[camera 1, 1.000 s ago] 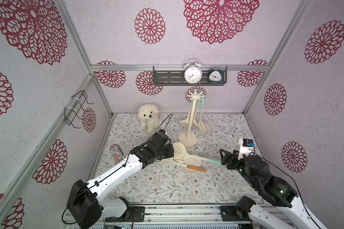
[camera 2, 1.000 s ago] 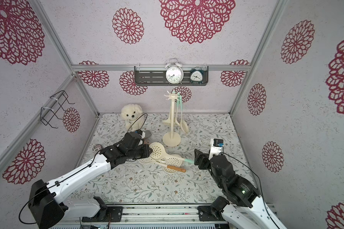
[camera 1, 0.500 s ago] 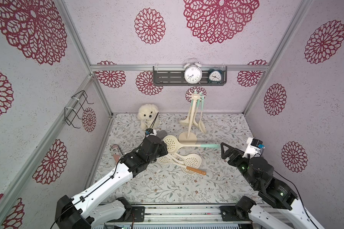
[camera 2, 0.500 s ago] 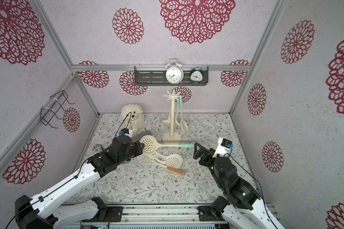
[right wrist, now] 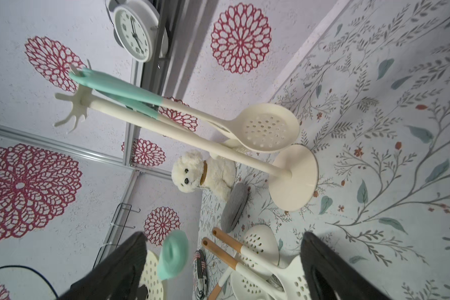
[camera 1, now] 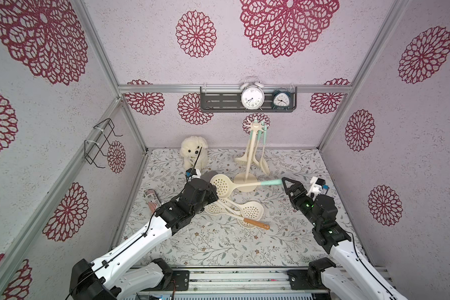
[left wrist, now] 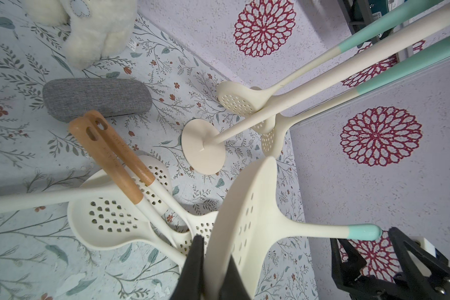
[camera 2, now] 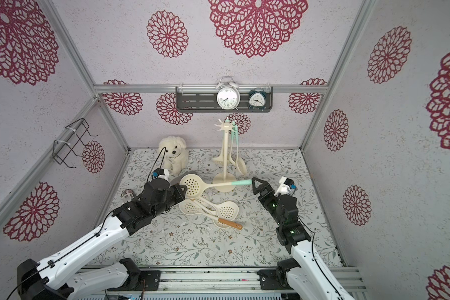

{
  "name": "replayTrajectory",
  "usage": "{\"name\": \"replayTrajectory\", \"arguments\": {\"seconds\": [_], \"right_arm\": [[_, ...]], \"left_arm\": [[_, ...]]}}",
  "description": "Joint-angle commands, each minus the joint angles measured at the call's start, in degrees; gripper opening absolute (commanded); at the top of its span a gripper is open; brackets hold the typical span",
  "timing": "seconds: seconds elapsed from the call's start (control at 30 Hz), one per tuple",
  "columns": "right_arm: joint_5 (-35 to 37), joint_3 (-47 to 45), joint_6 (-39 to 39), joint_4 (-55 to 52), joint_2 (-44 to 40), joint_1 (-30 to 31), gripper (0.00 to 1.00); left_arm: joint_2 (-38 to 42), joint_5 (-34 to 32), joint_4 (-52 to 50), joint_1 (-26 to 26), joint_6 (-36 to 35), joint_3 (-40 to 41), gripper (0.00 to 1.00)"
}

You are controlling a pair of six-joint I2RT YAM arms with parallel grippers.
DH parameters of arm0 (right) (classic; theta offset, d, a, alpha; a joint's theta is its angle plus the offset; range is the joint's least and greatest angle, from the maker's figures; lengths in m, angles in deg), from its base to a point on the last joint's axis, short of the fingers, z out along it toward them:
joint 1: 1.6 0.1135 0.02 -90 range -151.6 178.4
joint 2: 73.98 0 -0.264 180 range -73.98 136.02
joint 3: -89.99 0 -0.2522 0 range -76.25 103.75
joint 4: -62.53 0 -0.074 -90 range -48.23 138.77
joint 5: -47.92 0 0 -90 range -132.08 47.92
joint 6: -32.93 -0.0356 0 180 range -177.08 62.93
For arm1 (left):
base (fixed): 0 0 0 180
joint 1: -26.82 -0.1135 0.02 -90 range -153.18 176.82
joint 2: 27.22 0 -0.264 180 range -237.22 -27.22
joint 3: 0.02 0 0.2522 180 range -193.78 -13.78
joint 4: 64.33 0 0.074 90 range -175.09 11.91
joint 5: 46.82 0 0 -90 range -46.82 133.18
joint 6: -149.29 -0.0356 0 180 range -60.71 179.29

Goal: Hang the skimmer on the kitchen utensil rack
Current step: Pick up the skimmer from the center of the board.

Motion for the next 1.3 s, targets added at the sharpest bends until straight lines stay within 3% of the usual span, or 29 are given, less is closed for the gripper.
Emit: {"name": "replayTrajectory", "arguments": {"seconds": [0.0,0.27,0.5,0.57,0.67,0.7,0.77,1.0,1.27], "right_arm": [[-6.5,1.6,-2.4,15.8,0.2,-0.3,0.9],[-9.3,0.8,-5.3,22.2,4.9,-0.2,0.61],[-9.6,1.9,-2.5,17.7,3.7,-0.2,0.14],[-9.4,3.6,0.7,13.7,2.8,-0.5,0.0],[-10.0,7.9,8.2,5.9,1.9,-1.1,0.0],[-10.5,9.7,11.6,2.9,1.7,-1.2,0.0],[-13.3,14.6,19.4,-4.1,3.2,-1.7,0.0],[-28.8,31.0,43.0,-25.9,11.4,-2.1,0.0],[-42.0,45.6,57.1,-39.1,17.7,-2.2,0.0]], "left_arm": [[0.7,-0.3,2.9,-0.1,0.7,0.2,0.0],[-0.7,0.7,3.4,-0.1,0.2,-1.0,0.0],[-0.8,0.2,2.8,-0.1,-0.1,-1.1,0.0],[-0.1,0.1,2.0,-0.4,-1.5,-1.3,0.12],[2.6,1.8,0.4,-1.9,-5.9,-1.5,0.63],[3.7,3.2,-0.6,-3.0,-8.0,-1.7,0.76],[5.7,7.8,-1.9,-5.5,-13.3,-2.5,0.89],[5.8,26.8,-10.8,-9.2,-33.6,-11.2,0.94],[0.6,50.5,-7.5,-9.2,-43.0,-13.4,0.96]]}}
